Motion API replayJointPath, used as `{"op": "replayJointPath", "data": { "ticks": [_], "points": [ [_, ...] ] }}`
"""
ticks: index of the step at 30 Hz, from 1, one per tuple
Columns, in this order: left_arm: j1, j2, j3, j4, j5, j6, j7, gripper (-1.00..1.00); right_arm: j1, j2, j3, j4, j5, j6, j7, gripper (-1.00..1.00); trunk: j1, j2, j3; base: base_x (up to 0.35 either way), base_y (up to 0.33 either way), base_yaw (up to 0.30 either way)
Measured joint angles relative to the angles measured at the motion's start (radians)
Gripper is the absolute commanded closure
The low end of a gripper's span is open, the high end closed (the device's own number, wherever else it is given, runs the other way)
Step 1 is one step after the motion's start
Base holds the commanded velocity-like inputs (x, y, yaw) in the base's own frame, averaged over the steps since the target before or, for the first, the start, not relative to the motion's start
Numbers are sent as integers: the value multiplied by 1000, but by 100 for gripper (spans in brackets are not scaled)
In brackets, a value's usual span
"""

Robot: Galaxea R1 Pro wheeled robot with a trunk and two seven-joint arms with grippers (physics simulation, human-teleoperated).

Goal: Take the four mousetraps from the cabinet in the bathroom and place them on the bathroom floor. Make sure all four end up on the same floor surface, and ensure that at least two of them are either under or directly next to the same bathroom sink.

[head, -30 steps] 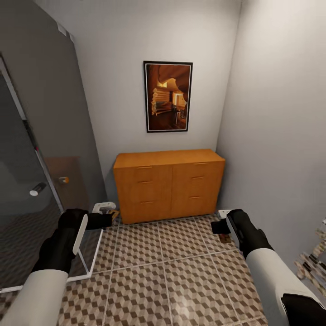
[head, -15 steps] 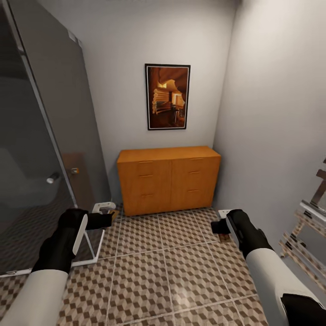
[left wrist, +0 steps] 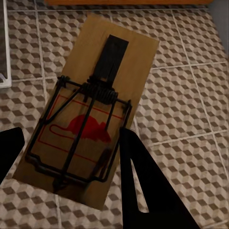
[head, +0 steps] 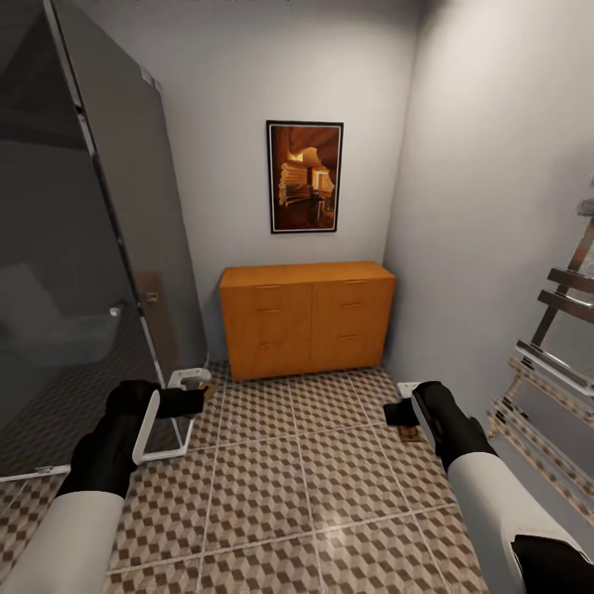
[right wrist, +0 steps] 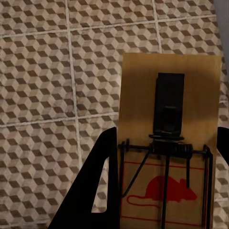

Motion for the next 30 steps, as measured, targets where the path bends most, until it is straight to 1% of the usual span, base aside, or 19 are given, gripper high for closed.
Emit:
{"op": "replayJointPath", "data": {
  "ticks": [5,9,30],
  "points": [
    [0,0,0,0,0,0,0,100,0,1,0,0,0,1,1,100,0,0,0,-345,0,4],
    [0,0,0,0,1,0,0,100,0,0,0,0,-2,1,3,100,0,0,0,-345,0,130],
    [0,0,2,1,3,0,0,100,0,0,0,0,-6,1,5,100,0,0,0,-345,0,261]
  ]
}}
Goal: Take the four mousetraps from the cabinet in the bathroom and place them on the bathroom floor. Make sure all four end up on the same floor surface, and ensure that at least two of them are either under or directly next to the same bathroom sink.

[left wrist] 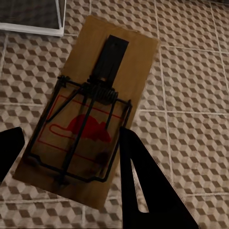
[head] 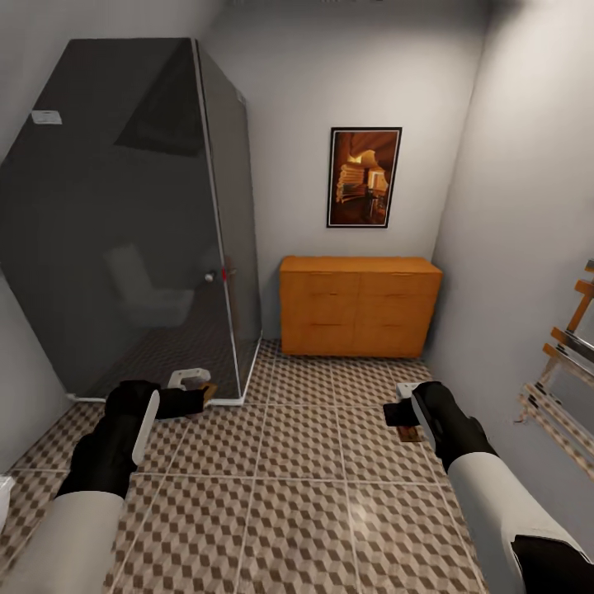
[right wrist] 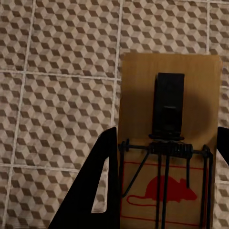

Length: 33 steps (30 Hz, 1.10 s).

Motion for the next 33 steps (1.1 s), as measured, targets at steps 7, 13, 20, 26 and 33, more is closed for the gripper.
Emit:
{"op": "replayJointPath", "data": {
  "ticks": [7,13,20,26,33],
  "points": [
    [0,0,0,0,0,0,0,100,0,0,0,0,0,0,0,100,0,0,0,-345,-2,271],
    [0,1,3,1,1,0,-1,100,0,0,0,0,0,0,0,100,0,0,0,-205,-25,267],
    [0,1,6,2,0,0,0,100,0,0,0,0,-3,0,1,100,-1,0,0,-29,-4,84],
    [0,1,6,2,1,0,0,100,0,-1,0,0,-5,0,1,100,-1,0,0,-3,0,156],
    [0,1,7,2,0,0,0,100,0,0,0,0,-7,0,2,100,-1,0,0,0,0,258]
  ]
}}
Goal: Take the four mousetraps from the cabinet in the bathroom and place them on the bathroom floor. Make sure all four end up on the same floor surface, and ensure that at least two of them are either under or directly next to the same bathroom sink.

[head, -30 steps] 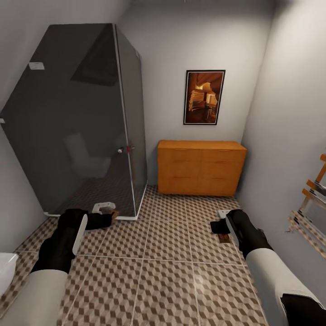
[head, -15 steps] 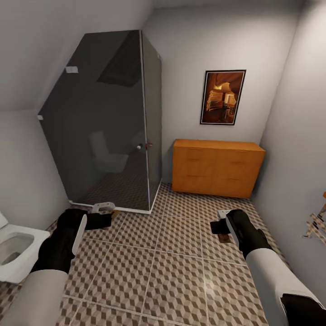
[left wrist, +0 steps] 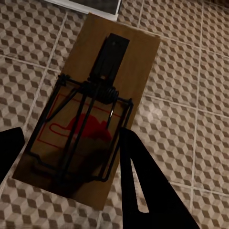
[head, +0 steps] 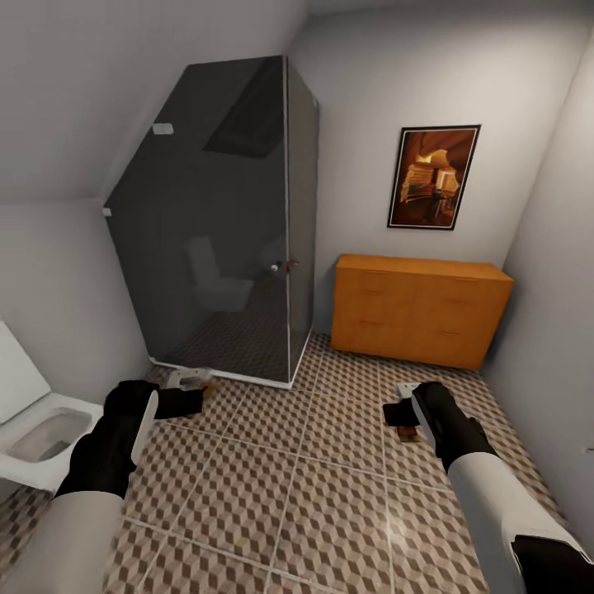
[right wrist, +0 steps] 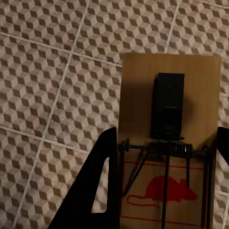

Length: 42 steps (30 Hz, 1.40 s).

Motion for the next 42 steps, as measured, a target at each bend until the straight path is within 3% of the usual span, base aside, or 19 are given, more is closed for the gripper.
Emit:
{"op": "replayJointPath", "data": {
  "ticks": [24,42],
  "points": [
    [0,4,16,0,-2,-9,8,100,0,3,0,0,1,0,0,100,0,0,0,6,-1,270],
    [0,3,27,0,-5,-10,14,100,0,4,0,0,1,0,0,100,-1,0,-4,273,-65,270]
  ]
}}
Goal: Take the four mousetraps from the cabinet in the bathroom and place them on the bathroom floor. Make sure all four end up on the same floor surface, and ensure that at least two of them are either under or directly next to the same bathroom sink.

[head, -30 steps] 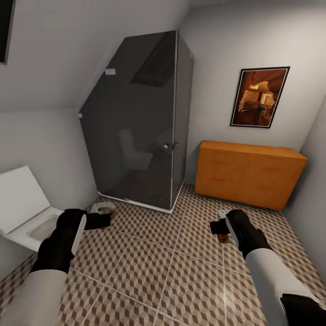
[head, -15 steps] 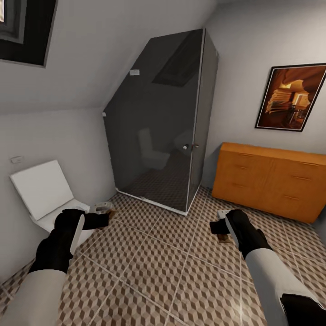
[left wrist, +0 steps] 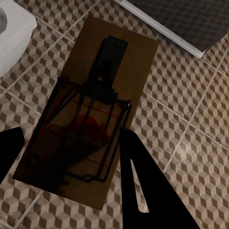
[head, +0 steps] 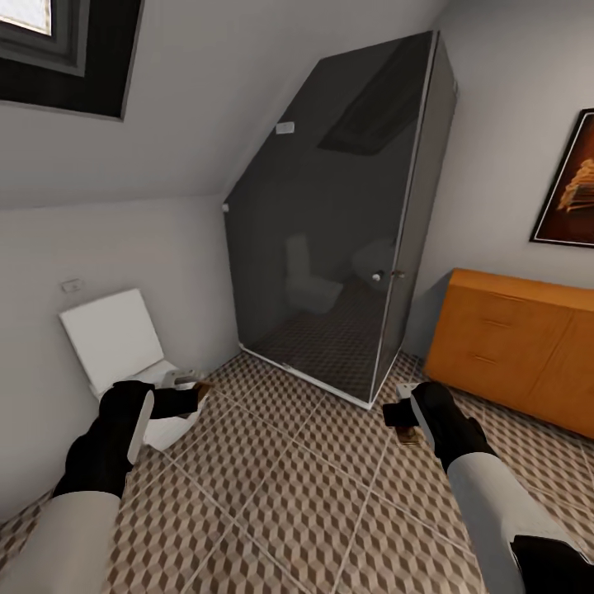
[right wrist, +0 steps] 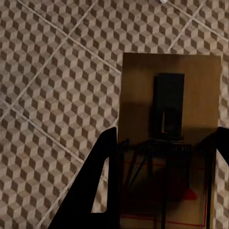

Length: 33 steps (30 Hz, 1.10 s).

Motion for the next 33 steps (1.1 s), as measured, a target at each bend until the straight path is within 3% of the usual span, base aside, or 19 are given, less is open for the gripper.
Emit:
{"op": "replayJointPath", "data": {
  "ticks": [33],
  "points": [
    [0,-1,0,0,0,0,-2,100,0,0,0,0,2,-1,0,100,0,0,-12,305,-75,270]
  ]
}}
